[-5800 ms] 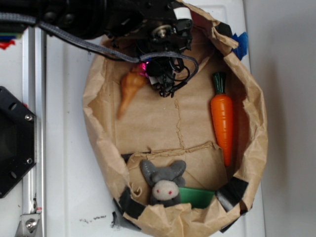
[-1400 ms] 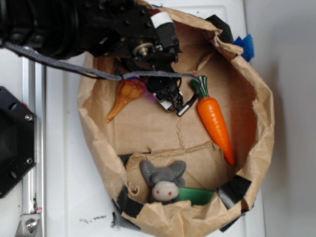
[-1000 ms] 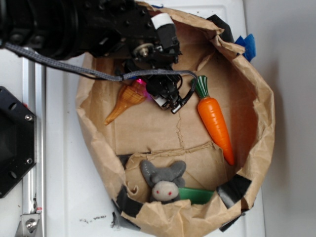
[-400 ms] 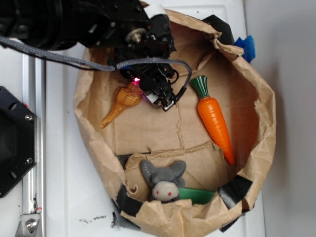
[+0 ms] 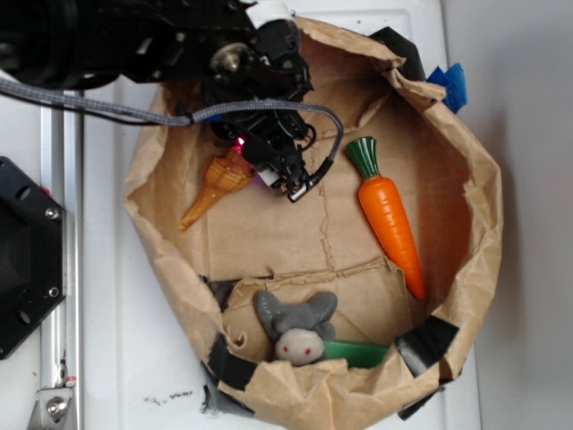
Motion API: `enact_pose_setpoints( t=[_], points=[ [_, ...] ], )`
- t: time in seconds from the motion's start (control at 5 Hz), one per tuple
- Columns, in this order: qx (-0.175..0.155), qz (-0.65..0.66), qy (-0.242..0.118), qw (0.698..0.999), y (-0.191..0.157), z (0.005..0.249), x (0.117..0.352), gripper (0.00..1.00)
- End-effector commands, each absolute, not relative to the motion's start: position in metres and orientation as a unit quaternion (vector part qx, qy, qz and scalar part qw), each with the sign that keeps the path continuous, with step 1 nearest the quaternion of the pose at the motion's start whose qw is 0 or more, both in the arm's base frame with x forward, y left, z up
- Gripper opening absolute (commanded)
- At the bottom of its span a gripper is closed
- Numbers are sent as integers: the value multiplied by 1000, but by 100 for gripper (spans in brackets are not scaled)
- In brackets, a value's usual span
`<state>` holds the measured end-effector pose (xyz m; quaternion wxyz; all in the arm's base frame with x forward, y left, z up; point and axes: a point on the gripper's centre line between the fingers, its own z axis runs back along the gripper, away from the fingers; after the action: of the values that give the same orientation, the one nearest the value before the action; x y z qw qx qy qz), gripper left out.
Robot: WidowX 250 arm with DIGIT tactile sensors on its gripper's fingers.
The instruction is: Grab the shell.
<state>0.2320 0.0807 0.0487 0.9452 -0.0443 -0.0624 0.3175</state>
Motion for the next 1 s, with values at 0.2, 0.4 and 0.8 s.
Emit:
enact_pose_setpoints(
  t=[0.2, 0.4, 0.8],
  points=[
    [-81, 200, -161, 963, 44, 146, 257, 0],
    [-86, 176, -159, 968, 29, 172, 256, 0],
    [-55, 160, -173, 970, 46, 179, 274, 0]
  ],
)
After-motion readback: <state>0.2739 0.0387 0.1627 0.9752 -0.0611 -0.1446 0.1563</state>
